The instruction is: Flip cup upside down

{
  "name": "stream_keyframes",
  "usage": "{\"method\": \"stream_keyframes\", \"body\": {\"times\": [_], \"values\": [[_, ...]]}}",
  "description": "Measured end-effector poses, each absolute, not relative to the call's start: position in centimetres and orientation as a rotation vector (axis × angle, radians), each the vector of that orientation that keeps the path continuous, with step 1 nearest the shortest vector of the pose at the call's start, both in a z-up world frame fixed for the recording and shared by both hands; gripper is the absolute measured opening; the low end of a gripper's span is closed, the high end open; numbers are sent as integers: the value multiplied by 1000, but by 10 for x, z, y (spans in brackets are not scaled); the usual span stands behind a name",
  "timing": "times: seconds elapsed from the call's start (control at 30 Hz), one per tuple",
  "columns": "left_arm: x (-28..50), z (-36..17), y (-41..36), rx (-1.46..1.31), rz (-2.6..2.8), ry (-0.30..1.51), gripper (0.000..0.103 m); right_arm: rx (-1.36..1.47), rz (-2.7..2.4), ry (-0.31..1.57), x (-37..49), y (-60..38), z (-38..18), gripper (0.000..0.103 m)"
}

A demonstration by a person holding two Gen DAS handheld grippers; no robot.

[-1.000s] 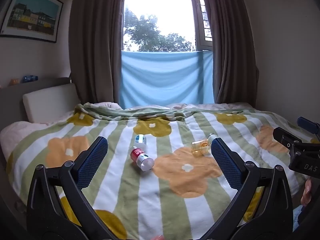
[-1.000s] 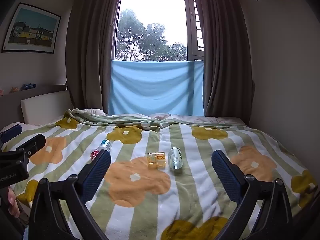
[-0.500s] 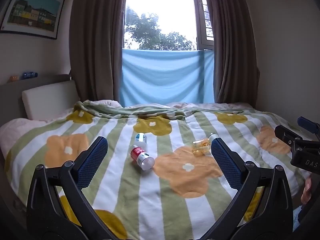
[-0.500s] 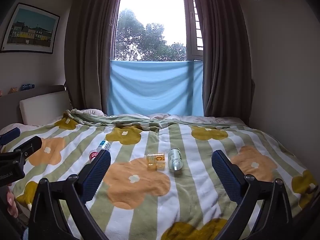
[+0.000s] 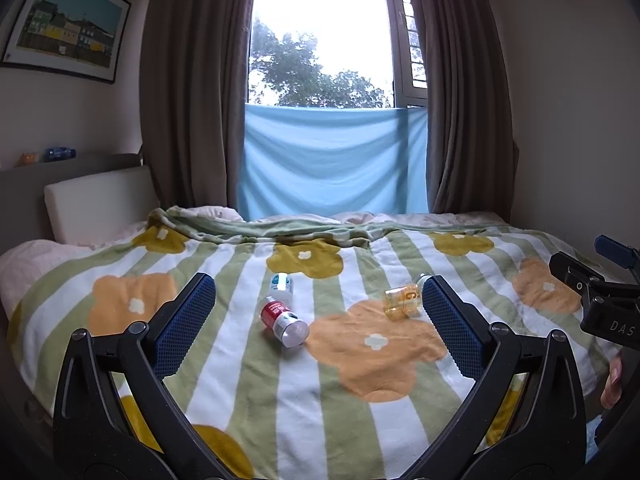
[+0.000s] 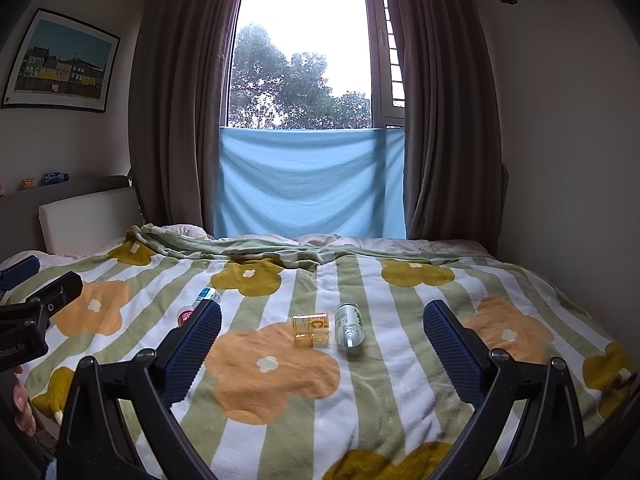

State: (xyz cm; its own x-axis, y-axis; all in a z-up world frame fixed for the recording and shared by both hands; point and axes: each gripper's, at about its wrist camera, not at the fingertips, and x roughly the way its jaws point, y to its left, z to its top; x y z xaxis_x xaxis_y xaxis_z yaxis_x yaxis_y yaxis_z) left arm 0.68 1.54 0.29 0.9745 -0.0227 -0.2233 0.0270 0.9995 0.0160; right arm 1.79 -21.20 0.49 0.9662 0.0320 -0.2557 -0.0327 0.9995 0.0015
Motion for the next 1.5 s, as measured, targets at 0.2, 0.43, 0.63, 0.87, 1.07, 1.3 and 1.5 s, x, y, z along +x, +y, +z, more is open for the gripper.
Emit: {"method": "stream_keyframes", "body": {"times": [0.2, 0.43, 0.63, 0.87, 1.07, 1.3, 1.5], "values": [[4, 4, 16, 23, -27, 213, 103, -2, 33, 258, 18, -212, 6, 101], [2, 6, 17, 17, -32, 216, 103, 3, 38, 246, 18, -213, 9, 101], [1, 9, 18, 11, -33, 207, 103, 4, 38, 244, 18, -213, 8, 101], [0, 13, 22, 3, -34, 194, 103, 2, 37, 243, 19, -213, 8, 101], [1, 13, 22, 6, -34, 191, 103, 2, 39, 244, 19, -213, 9, 101], [2, 15, 22, -3, -41, 193, 103, 3, 37, 243, 19, -213, 8, 101], [2, 17, 21, -3, -44, 182, 103, 1, 36, 239, 19, -214, 11, 101]]}}
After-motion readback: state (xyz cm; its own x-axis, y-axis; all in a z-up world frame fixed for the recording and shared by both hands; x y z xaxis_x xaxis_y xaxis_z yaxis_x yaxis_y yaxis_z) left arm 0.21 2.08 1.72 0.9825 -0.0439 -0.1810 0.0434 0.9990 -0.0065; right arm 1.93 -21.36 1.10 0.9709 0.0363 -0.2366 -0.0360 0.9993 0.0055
